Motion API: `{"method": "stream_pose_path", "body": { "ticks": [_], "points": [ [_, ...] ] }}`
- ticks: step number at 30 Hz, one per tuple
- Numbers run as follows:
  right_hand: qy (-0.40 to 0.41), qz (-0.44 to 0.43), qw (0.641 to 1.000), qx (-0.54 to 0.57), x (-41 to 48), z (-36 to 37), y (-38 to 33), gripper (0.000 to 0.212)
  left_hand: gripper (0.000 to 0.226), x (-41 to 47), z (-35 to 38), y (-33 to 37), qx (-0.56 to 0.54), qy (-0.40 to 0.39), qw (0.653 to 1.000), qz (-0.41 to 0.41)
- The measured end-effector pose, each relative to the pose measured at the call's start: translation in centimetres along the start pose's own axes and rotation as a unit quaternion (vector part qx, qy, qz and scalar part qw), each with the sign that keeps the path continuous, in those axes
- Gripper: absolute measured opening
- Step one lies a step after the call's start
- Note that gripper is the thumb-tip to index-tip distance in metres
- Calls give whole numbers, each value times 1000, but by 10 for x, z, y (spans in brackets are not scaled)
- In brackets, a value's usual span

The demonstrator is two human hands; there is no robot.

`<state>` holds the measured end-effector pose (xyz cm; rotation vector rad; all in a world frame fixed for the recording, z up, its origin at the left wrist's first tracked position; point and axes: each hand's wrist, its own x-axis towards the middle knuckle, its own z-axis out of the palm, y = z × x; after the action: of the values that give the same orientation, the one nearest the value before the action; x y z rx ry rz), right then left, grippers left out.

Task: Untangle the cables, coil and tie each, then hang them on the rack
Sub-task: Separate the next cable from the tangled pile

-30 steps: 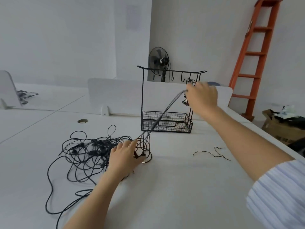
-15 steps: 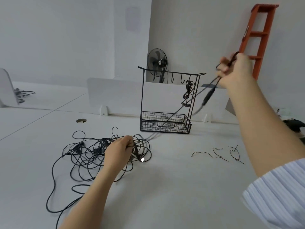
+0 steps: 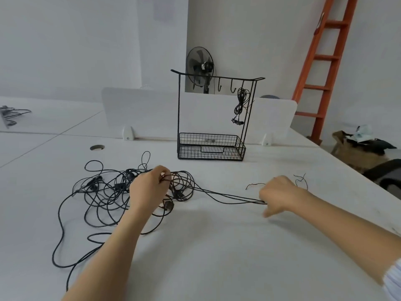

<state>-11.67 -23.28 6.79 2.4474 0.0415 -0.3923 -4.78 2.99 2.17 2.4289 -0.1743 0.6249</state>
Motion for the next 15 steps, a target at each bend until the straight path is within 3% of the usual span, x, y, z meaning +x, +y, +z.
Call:
{"method": "stream_pose_path", "body": {
  "ticks": [3,4,5,7,9,10,12,15],
  "points": [
    [51,64,992,96,7,-2,15,28,17,2,1,-2,-44,26,999,15],
    [66,87,973,204,9,-6,24,29,18,2,2,-5,-65,32,996,48],
    [86,100,930,342,10,-13,33,29,27,1,3,-6,-68,25,992,104],
    [156,89,767,616,10,-31,46,27,61,-2,7,-7,-30,-54,978,200],
    [229,50,594,769,7,-53,54,32,87,-6,12,-2,19,-160,966,202],
    [250,28,530,810,6,-66,56,31,93,-7,15,-1,48,-186,963,191],
    [265,-1,416,870,4,-92,62,23,95,-6,19,-3,91,-185,966,154],
    [251,-47,236,938,1,-128,75,12,93,1,15,-11,53,-126,986,96]
  ]
}}
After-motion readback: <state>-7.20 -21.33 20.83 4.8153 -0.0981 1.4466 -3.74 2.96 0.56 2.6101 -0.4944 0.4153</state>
